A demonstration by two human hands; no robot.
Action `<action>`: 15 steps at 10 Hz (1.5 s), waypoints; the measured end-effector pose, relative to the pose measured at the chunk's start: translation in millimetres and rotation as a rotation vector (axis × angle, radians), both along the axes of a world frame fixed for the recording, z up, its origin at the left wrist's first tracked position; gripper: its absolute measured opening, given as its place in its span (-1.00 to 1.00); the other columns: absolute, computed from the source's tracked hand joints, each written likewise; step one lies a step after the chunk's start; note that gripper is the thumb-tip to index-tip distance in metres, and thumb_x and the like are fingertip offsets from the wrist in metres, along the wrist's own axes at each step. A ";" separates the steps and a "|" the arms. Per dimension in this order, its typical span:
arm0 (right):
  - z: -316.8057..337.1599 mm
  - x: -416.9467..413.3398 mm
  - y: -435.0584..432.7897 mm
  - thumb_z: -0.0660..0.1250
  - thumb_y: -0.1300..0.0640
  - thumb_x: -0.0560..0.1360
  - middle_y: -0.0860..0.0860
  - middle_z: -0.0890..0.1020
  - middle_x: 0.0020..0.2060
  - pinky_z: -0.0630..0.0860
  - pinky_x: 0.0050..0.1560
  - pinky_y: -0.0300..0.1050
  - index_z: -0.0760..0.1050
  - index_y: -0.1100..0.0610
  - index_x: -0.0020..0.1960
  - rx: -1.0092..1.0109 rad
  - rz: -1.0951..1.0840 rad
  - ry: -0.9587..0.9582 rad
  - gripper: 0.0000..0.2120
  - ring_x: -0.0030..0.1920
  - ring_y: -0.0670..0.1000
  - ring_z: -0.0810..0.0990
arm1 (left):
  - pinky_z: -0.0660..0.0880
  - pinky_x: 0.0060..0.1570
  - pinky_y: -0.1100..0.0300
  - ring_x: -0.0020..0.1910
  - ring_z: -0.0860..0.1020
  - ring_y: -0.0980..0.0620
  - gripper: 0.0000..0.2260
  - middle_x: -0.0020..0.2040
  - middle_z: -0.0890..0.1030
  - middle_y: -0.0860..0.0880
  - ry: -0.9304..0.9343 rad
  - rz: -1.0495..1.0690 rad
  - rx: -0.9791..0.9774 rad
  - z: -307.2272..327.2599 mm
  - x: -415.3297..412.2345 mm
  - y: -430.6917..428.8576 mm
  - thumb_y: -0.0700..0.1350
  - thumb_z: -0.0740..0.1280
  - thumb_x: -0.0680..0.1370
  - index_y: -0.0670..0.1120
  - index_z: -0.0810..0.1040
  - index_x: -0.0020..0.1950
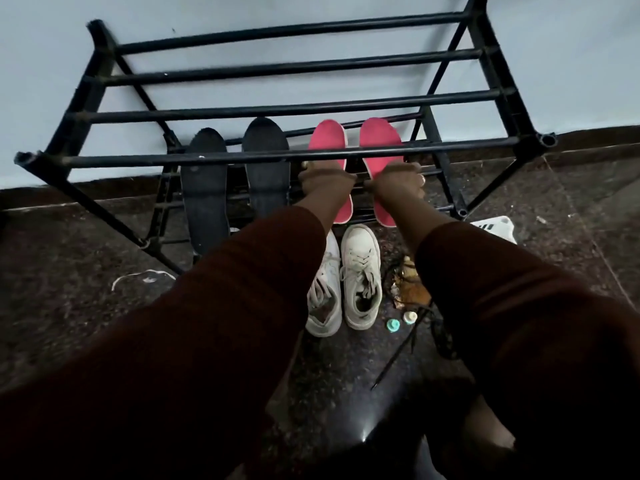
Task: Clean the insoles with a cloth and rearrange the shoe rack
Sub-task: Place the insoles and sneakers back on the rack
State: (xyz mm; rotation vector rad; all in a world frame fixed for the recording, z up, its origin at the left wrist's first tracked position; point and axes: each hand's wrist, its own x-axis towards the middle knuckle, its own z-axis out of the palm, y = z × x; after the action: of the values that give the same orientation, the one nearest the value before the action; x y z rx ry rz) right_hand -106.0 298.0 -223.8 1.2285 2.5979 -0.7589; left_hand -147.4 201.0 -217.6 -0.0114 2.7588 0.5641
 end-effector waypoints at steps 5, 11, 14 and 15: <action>-21.3 108.7 -96.0 0.33 -0.05 0.46 0.20 0.38 0.15 0.41 0.05 0.07 0.33 0.24 0.22 0.280 0.044 0.226 -0.52 0.13 0.22 0.41 | 0.42 -0.16 0.04 -0.16 0.51 -0.20 -0.68 -0.11 0.53 -0.24 0.567 0.013 0.288 -36.4 100.4 -122.3 -0.04 0.13 0.58 -0.24 0.56 -0.09; -139.2 186.6 -178.4 0.44 0.00 0.39 0.19 0.23 0.25 0.39 0.20 0.00 0.28 -0.06 0.38 -0.128 0.235 -0.137 -0.38 0.17 0.23 0.42 | 0.24 0.29 -0.11 0.31 0.33 -0.34 -0.39 0.34 0.35 -0.35 -0.087 0.312 -0.152 -171.2 200.0 -247.9 0.15 0.29 0.44 -0.04 0.30 0.44; -159.2 164.9 -174.1 0.24 0.11 0.53 0.30 0.34 0.28 0.34 0.19 0.01 0.29 0.28 0.35 -0.264 0.133 -0.205 -0.54 0.26 0.27 0.35 | 0.39 0.06 0.08 0.09 0.50 -0.25 -0.57 0.14 0.51 -0.31 -0.140 0.484 0.086 -156.6 191.5 -246.2 -0.16 0.41 0.44 -0.25 0.45 0.27; -153.3 189.3 -182.6 0.26 0.15 0.50 0.29 0.44 0.19 0.38 0.07 -0.06 0.37 0.31 0.27 -0.253 0.150 -0.161 -0.61 0.18 0.26 0.43 | 0.40 0.06 0.07 0.06 0.49 -0.27 -0.56 0.14 0.47 -0.35 -0.119 0.519 0.157 -155.0 215.9 -238.4 -0.17 0.47 0.37 -0.29 0.50 0.21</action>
State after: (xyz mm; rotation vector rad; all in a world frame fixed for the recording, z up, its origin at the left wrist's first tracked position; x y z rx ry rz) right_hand 83.3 115.3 -377.0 0.9682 2.3476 -0.8872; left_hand 68.5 -37.4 -372.7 -0.7144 2.5794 0.8745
